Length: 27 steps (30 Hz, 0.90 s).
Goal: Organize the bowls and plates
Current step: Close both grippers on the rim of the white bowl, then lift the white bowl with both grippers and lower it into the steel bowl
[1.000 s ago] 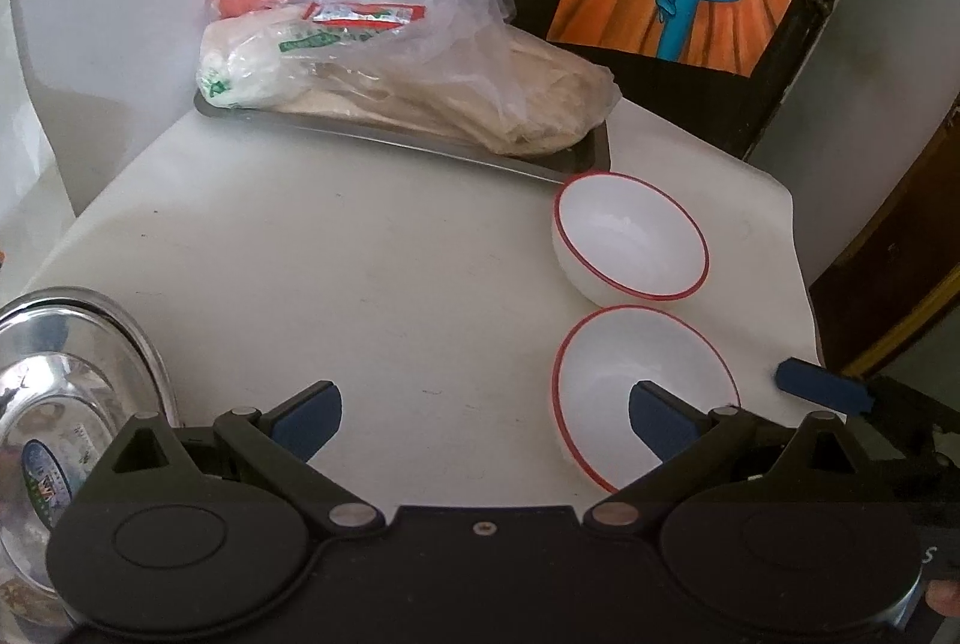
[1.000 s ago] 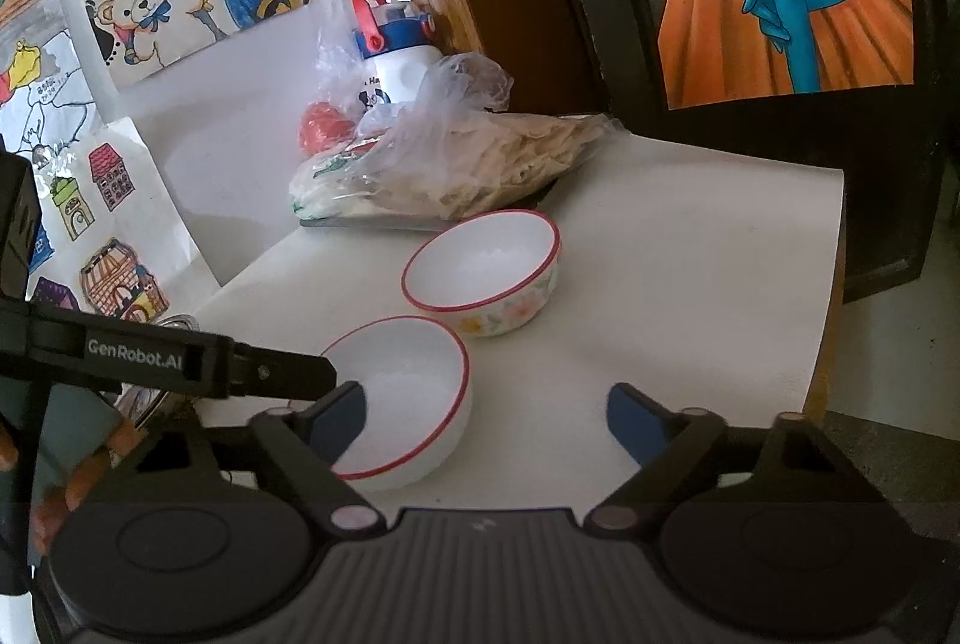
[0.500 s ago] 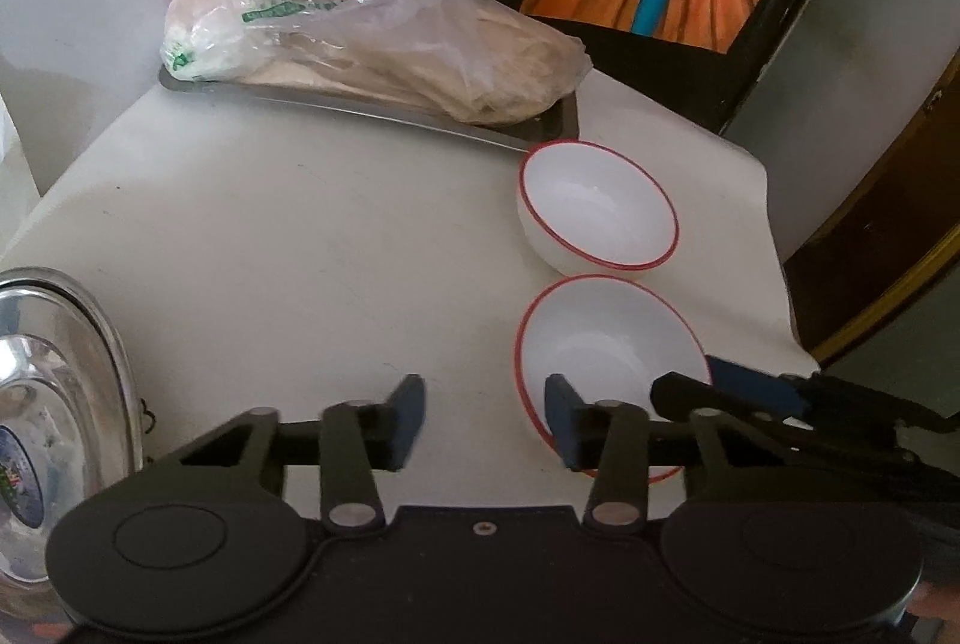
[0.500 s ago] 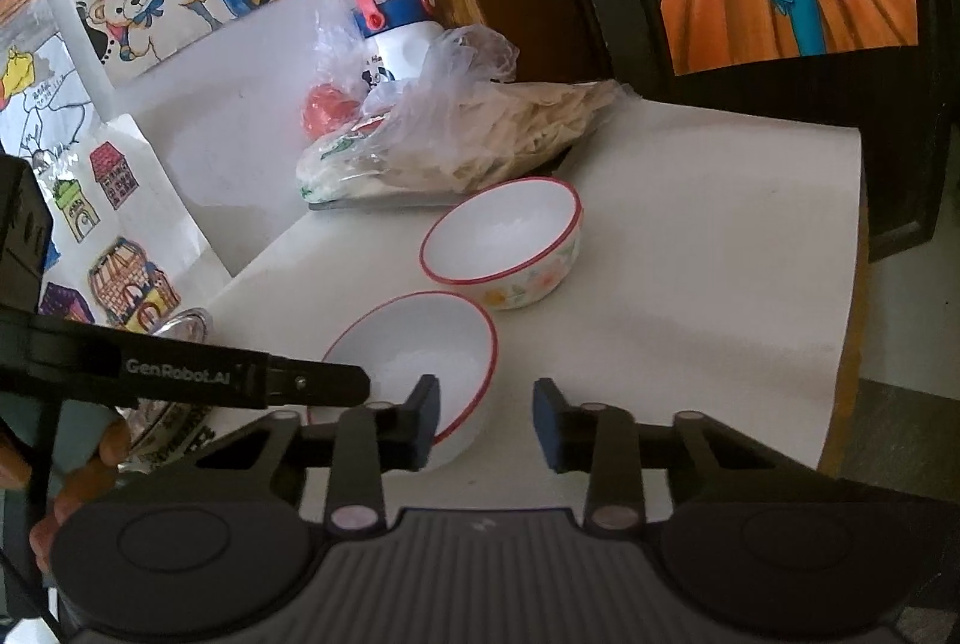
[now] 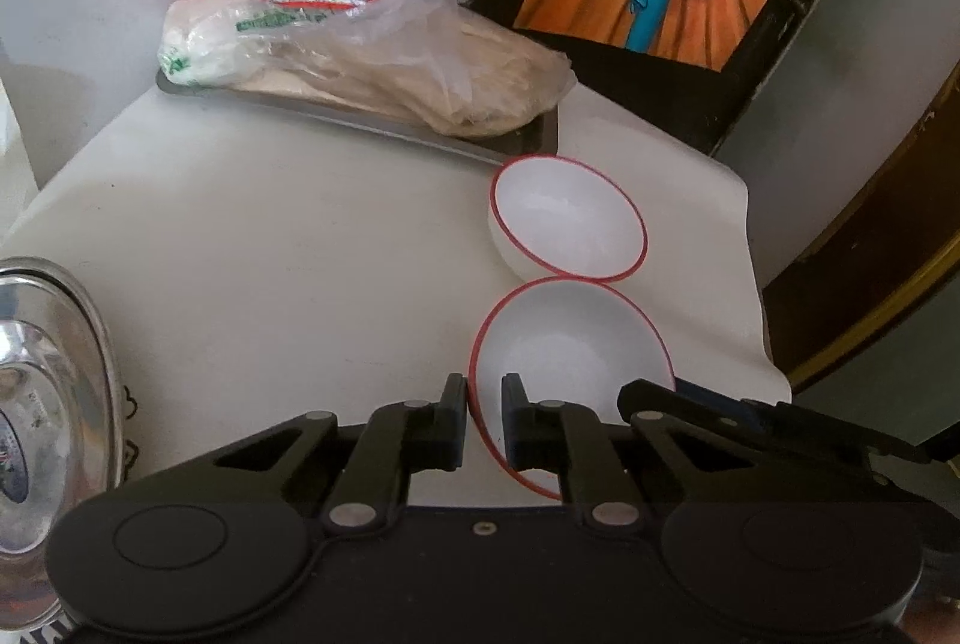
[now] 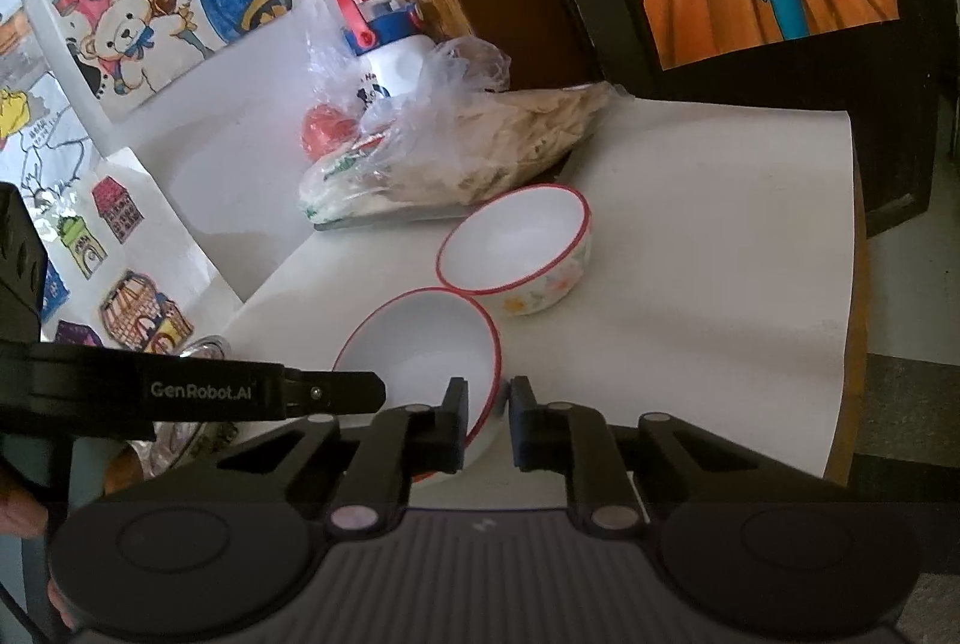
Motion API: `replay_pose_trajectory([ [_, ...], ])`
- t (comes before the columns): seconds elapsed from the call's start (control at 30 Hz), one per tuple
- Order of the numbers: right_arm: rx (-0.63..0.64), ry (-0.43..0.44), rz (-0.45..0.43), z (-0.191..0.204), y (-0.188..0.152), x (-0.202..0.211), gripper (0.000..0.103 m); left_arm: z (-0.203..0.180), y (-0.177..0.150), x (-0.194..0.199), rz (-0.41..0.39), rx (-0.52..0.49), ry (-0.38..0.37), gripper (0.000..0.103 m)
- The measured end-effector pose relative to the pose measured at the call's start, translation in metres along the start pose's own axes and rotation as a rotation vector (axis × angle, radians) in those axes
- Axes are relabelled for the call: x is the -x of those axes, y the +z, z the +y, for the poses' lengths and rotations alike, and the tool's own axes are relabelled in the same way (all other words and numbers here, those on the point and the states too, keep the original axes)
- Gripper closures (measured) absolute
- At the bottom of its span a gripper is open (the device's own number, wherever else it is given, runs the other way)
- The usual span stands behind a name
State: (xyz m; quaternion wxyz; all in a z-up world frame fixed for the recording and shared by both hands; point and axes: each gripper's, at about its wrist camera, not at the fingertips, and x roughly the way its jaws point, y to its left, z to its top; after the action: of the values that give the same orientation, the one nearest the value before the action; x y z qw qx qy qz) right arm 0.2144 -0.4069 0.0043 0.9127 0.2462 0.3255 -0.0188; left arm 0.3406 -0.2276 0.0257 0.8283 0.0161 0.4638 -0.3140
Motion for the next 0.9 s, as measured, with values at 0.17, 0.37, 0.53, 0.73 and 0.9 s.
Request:
replay_pose_trajectory([
  [0.17,-0.01,0.012,-0.017,0.009,0.001,0.012,0.087,-0.002,-0.001,0.016,-0.025,0.013,-0.005,0.091],
  [0.37,0.015,0.043,-0.042,0.032,0.002,0.037,0.087,-0.001,-0.008,0.049,-0.065,0.022,-0.011,0.091],
  [0.53,0.048,0.09,-0.037,0.059,-0.006,0.056,0.087,0.005,-0.024,0.085,-0.103,0.027,0.003,0.091],
  [0.73,0.103,0.134,0.011,0.095,-0.028,0.067,0.087,0.021,-0.057,0.13,-0.132,0.038,0.037,0.091],
  [0.9,0.15,0.131,0.079,0.118,-0.05,0.062,0.087,0.035,-0.086,0.15,-0.126,0.042,0.09,0.091],
])
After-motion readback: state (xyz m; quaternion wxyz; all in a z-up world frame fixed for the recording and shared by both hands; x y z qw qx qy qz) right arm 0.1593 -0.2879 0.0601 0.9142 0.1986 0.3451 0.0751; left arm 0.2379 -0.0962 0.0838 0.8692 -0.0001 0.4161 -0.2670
